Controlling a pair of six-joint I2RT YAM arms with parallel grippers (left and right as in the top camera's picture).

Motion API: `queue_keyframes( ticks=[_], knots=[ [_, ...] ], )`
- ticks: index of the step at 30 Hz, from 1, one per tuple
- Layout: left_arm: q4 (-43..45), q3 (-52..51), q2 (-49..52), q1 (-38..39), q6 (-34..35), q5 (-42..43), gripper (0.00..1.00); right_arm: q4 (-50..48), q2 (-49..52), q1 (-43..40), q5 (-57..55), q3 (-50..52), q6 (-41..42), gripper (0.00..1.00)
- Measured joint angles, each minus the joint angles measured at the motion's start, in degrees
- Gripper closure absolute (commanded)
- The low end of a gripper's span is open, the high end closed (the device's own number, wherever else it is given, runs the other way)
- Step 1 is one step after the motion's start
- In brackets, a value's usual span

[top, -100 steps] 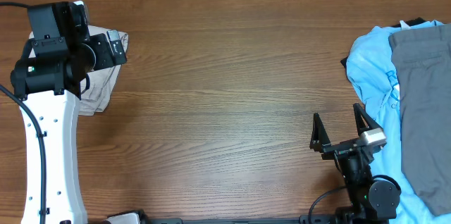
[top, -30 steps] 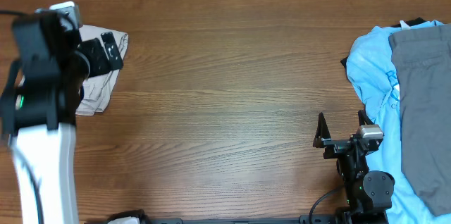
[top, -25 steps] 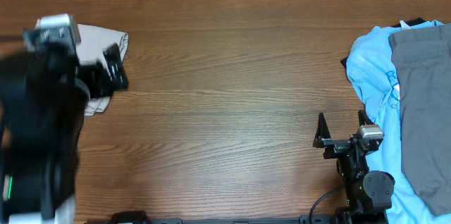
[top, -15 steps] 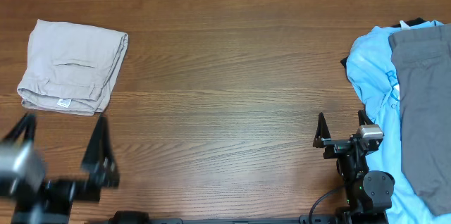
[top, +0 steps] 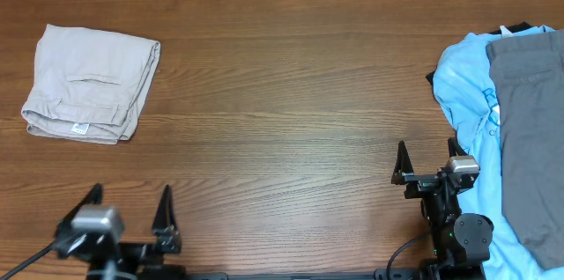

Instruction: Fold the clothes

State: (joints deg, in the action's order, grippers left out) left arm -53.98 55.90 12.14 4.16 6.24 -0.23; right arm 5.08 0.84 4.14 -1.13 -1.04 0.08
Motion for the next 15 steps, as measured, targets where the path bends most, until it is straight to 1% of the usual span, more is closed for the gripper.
queue_keyframes(
  ticks=[4,11,15],
  knots=[
    [7.21,-10.49,-3.87,0.0,0.0,0.0,0.0,-0.04,0.0,0.0,0.0,0.0,-0.04,0.0],
    [27.36,-26.99,-9.86,0.0,0.0,0.0,0.0,-0.02,0.0,0.0,0.02,0.0,-0.02,0.0],
    [36.81,-33.03,-10.99,0.0,0.0,0.02,0.0,0.0,0.0,0.0,0.0,0.0,-0.04,0.0]
  ],
)
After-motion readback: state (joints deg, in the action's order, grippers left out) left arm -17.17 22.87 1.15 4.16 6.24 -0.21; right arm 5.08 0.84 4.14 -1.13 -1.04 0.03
